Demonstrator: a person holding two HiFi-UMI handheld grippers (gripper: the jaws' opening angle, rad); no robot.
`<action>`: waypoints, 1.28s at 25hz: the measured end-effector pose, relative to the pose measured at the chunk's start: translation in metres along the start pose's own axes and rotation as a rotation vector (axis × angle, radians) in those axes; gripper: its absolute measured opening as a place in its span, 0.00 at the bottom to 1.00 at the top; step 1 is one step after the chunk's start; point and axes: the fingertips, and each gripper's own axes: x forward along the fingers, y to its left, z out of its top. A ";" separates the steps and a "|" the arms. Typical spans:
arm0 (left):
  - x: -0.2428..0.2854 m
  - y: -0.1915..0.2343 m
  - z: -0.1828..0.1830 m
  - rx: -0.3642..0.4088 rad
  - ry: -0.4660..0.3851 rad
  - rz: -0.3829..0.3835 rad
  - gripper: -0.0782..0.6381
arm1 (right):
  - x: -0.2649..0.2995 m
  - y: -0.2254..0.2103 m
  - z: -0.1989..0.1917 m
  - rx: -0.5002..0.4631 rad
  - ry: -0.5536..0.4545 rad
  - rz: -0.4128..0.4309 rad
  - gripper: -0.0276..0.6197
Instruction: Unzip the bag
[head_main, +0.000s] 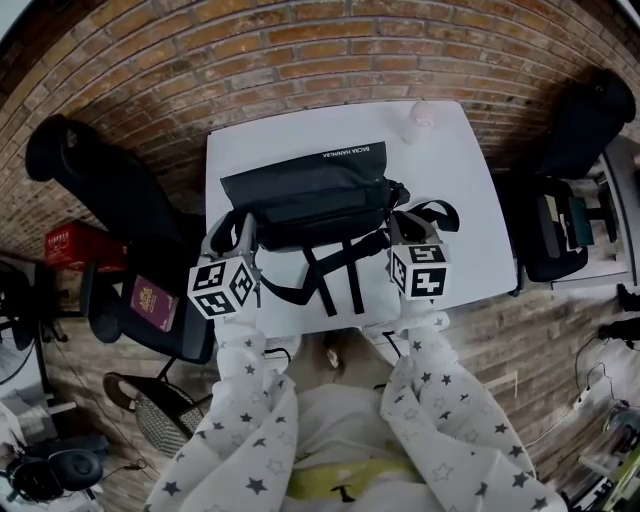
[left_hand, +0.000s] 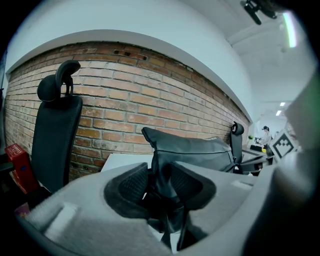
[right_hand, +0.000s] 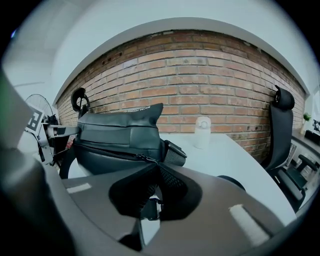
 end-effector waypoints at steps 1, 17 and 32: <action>0.000 0.000 0.000 0.000 0.000 0.001 0.31 | 0.000 -0.002 -0.001 0.003 0.000 -0.004 0.07; -0.003 0.003 -0.003 -0.025 -0.011 0.010 0.31 | 0.001 -0.004 -0.006 0.030 -0.004 0.038 0.08; -0.043 -0.035 0.002 0.008 -0.056 -0.035 0.11 | -0.040 0.001 0.040 -0.007 -0.238 0.208 0.06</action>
